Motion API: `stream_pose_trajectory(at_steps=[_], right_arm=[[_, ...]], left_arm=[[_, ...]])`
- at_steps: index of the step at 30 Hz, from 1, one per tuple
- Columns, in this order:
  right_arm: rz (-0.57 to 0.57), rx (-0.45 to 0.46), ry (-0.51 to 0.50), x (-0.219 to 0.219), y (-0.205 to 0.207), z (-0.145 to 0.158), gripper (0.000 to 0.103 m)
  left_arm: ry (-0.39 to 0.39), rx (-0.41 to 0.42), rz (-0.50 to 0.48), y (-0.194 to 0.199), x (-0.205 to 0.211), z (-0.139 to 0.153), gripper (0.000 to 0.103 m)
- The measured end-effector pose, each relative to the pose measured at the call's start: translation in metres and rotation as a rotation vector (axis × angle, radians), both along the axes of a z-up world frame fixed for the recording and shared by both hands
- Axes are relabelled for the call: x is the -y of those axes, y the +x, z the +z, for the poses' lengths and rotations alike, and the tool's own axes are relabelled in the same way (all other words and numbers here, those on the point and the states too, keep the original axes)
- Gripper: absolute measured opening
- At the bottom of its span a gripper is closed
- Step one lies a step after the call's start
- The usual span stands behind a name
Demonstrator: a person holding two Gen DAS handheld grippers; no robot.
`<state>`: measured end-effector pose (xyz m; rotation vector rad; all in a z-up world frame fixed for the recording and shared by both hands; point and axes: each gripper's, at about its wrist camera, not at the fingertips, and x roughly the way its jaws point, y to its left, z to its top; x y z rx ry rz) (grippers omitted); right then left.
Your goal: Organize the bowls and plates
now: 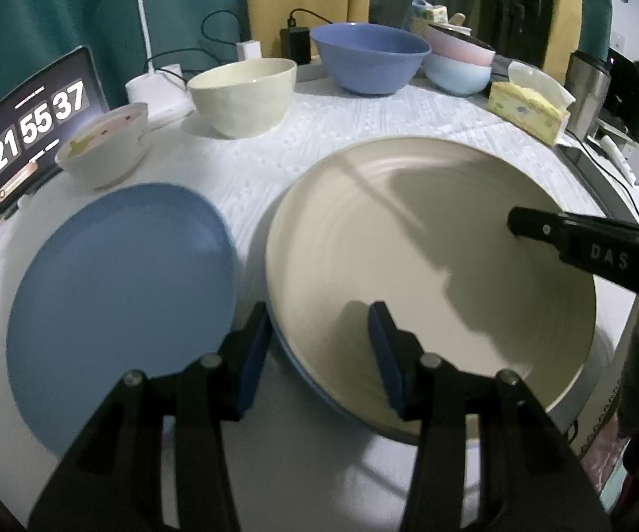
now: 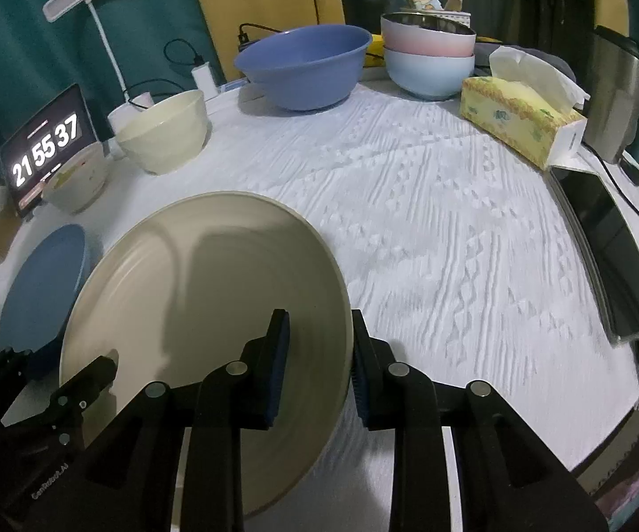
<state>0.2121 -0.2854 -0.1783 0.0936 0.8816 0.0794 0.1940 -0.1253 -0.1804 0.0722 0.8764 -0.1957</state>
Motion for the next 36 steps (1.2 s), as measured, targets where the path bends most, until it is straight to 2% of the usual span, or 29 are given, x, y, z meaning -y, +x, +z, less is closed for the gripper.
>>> stream_pose_trajectory(at_steps=[10,18,24,36], right_arm=[[-0.006,-0.003,-0.005,0.000,0.029,0.001,0.028],[-0.012,-0.015,0.005,-0.003,0.044,0.002,0.028],[-0.025,-0.022,0.003,-0.003,0.043,0.005,0.028],[-0.053,0.019,-0.039,-0.010,0.020,0.025,0.032]], left_arm=[[-0.019,-0.003,0.011,0.033,0.004,-0.001,0.047],[-0.040,-0.028,0.011,0.046,0.001,0.000,0.047],[-0.065,-0.026,0.009,0.043,-0.004,0.004,0.047],[-0.096,0.060,0.025,0.018,-0.024,0.029,0.047]])
